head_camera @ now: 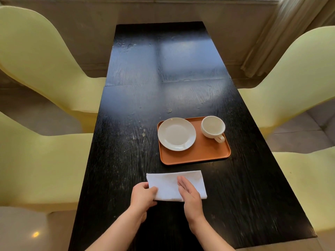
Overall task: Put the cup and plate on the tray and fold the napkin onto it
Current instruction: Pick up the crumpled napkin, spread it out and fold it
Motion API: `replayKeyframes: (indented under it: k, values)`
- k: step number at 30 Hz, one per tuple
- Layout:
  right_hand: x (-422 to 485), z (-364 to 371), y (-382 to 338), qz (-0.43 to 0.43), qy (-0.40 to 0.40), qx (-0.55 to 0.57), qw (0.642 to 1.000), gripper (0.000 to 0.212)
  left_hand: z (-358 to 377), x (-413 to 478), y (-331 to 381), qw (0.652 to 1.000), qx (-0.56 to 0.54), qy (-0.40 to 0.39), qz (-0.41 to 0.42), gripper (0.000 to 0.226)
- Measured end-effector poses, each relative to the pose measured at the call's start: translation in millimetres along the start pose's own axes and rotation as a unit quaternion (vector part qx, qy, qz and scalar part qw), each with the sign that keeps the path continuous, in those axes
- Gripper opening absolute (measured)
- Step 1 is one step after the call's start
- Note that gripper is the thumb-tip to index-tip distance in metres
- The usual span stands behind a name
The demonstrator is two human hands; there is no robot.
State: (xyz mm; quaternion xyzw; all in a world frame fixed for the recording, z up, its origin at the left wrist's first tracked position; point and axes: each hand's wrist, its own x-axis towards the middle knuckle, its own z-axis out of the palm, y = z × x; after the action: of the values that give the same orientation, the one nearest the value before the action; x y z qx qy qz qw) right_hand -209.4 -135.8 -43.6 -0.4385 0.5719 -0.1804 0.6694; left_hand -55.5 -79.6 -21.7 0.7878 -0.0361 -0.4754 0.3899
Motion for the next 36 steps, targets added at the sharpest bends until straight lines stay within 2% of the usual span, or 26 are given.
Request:
replayKeyframes:
  k: [7,11,15,19,21,23,25,28,32,36]
  values:
    - [5.3,1.3,8.1,0.055,-0.004,0.194,0.979,0.043,27.4,-26.4,4.4,0.977,0.117,0.022,0.178,0.028]
    - [6.2,-14.2,1.1,0.03,0.03,0.216,0.976,0.035,46.0,-35.5,11.3,0.957,0.173,0.013,0.231,0.032]
    - [2.3,-43.2,-3.2,-0.033,0.139,0.114,0.983,0.024,65.4,-40.1,18.2,0.937,0.225,0.023,0.268,0.04]
    - [5.6,-61.5,-12.2,-0.053,0.143,-0.034,0.988,0.022,86.4,-42.8,19.0,0.923,0.262,0.02,0.282,0.038]
    - [13.0,-67.4,-11.0,-0.059,0.158,-0.137,0.976,0.021,96.1,-44.0,17.9,0.918,0.277,0.018,0.285,0.033]
    - [19.8,-70.1,-10.7,-0.055,0.168,-0.192,0.965,0.026,105.0,-44.9,16.0,0.912,0.287,0.016,0.293,0.03]
    - [23.3,-70.3,-12.6,-0.049,0.142,-0.187,0.971,0.033,112.8,-44.9,14.5,0.903,0.301,0.013,0.305,0.028]
    - [25.3,-73.6,-15.2,-0.022,0.105,-0.101,0.989,0.047,121.0,-42.0,10.3,0.879,0.34,0.0,0.334,0.022]
    - [27.7,-80.2,-13.9,-0.003,0.087,-0.029,0.996,0.039,124.5,-34.4,1.1,0.852,0.38,-0.039,0.357,0.024]
    - [30.0,-84.6,-13.8,-0.033,0.066,-0.084,0.994,0.032,118.6,-25.1,-7.6,0.818,0.418,-0.067,0.389,0.026]
